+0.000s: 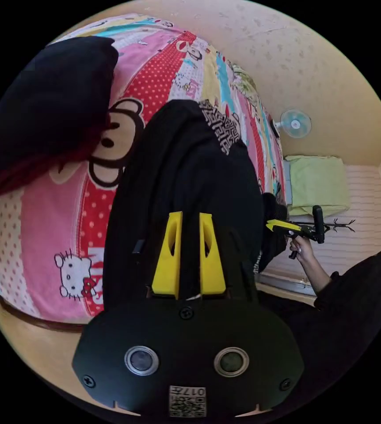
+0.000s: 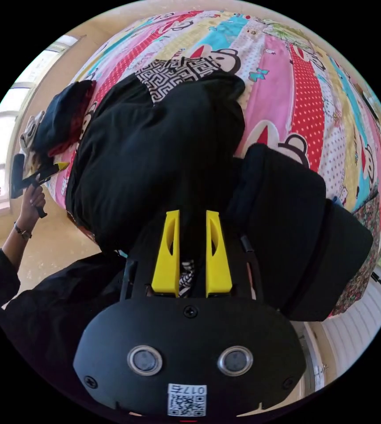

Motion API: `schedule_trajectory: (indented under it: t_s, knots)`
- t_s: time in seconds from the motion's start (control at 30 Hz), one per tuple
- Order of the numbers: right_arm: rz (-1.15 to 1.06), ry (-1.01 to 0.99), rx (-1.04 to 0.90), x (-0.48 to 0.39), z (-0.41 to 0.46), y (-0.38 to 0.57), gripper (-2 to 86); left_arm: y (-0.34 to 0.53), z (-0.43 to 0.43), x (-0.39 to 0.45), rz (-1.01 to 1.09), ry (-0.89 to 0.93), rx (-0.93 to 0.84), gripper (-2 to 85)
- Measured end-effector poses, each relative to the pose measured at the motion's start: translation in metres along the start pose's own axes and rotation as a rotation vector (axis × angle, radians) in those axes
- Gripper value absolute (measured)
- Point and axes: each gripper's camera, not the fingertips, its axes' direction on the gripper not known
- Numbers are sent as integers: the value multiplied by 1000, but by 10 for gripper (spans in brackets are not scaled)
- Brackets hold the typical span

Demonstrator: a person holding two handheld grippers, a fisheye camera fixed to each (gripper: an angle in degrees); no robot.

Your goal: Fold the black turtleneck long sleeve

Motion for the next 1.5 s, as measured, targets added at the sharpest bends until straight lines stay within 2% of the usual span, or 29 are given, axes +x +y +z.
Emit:
schedule_trajectory:
  t_s: [0.07,0.17,0.27,0.37,0.47,0.53,0.6,0.7,0.73,0.8,0.83,0.87,0.93,0.97,1.03,1.07,1.13,1.2,1.23,1.3,1.37,1.5]
  knots:
    - [38,-19,-84,-13,15,21,89,17,7,-6,-59,-77,-90,114]
    - [91,-11,-188,-22,39,25,82,9,27,-15,-112,-117,-169,128]
    - [25,88,-249,-39,60,11,54,-23,26,-17,-119,-280,-218,76]
    - [-106,96,-390,-62,66,-5,34,-51,2,-22,-97,-262,-302,24]
    - [-122,15,-331,-63,2,-9,25,-61,-44,-25,-59,-159,-288,19]
    - [-79,90,-246,-45,-51,-4,23,-61,-70,-31,-42,-137,-282,37]
    - [27,187,-176,-10,-96,5,21,-56,-100,-39,-35,-177,-197,68]
    - [267,303,-83,64,-138,28,21,-56,-139,-69,-104,-257,-77,122]
    - [413,363,-43,92,-146,41,20,-60,-142,-83,-122,-285,-56,136]
    - [592,348,66,112,-160,62,18,-71,-124,-106,-133,-331,-121,142]
    - [681,319,169,111,-169,75,19,-78,-100,-121,-138,-338,-214,142]
    - [728,296,234,102,-169,84,21,-83,-93,-124,-126,-390,-208,136]
    - [719,279,217,78,-156,83,27,-97,-99,-122,-100,-455,-296,100]
    - [669,248,187,58,-144,78,32,-105,-116,-119,-62,-410,-318,64]
    - [527,126,163,23,-123,66,41,-107,-166,-117,-75,-462,-197,25]
    - [438,39,154,-1,-110,59,47,-104,-204,-121,-97,-540,-104,22]
    - [327,-46,126,-32,-89,47,61,-95,-257,-142,-214,-587,31,27]
    - [250,-104,51,-55,-62,32,79,-79,-295,-170,-355,-496,127,50]
    - [237,-115,10,-65,-44,23,89,-68,-309,-180,-377,-392,186,106]
    - [250,-160,-7,-71,-22,13,98,-62,-307,-184,-319,-220,201,149]
    - [320,-193,-28,-68,2,3,109,-72,-268,-178,-185,8,80,157]
    - [401,-222,-136,-62,49,-10,105,-97,-183,-167,-93,8,-178,159]
